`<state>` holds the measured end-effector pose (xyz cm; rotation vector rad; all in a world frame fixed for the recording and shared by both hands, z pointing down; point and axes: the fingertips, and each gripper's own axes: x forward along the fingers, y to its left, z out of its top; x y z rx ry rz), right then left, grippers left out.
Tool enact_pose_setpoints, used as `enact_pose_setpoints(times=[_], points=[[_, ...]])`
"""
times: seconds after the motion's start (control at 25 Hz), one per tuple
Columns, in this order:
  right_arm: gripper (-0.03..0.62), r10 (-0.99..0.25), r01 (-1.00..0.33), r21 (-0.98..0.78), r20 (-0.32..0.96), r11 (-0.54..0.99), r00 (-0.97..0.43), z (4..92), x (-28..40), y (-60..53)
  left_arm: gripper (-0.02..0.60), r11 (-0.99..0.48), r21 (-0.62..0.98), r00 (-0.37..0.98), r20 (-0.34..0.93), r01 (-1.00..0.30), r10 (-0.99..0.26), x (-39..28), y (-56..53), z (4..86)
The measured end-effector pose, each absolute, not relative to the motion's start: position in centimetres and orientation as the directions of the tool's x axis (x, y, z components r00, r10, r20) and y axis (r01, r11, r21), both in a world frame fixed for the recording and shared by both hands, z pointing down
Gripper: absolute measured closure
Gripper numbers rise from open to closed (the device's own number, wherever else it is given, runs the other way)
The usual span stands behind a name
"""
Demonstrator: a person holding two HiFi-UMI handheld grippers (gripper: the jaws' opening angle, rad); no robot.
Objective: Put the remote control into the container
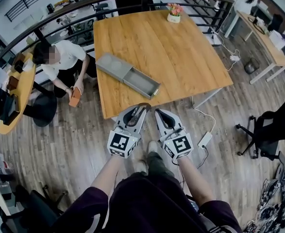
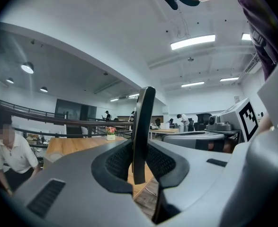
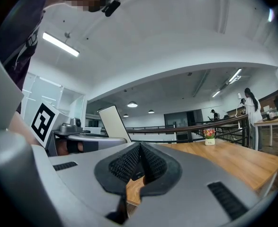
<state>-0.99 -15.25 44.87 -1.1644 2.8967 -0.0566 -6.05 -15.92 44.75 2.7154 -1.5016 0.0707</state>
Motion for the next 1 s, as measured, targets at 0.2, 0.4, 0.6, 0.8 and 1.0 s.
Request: enact_pose_setpoints(times=[0.2, 0.4, 0.6, 0.8, 1.0], points=[[0.576, -0.668, -0.668, -0.042, 0.007, 0.743, -0.744, 45.5, -1.1, -20.2, 0.497, -0.511, 0.019, 0.511, 0.071, -0.859, -0.857, -6.1, -20.8, 45.4], [0.576, -0.653, -0.653, -0.049, 0.008, 0.756, -0.757, 45.9, -0.9, -24.7, 0.499, -0.496, 0.013, 0.496, 0.083, -0.868, -0.865, -6.0, -24.9, 45.9], [0.576, -0.639, -0.638, -0.066, 0.007, 0.767, -0.769, 45.8, -0.7, -27.1, 0.498, -0.490, 0.006, 0.489, 0.096, -0.872, -0.867, -5.7, -27.1, 45.5], [0.576, -0.648, -0.646, -0.090, 0.011, 0.758, -0.761, 45.7, -1.6, -29.1, 0.499, -0.492, 0.003, 0.489, 0.105, -0.871, -0.866, -6.5, -29.2, 45.3], [0.576, -0.674, -0.674, -0.093, 0.028, 0.733, -0.738, 46.6, -3.0, -30.2, 0.499, -0.530, 0.015, 0.528, 0.117, -0.848, -0.841, -7.6, -30.6, 46.3]])
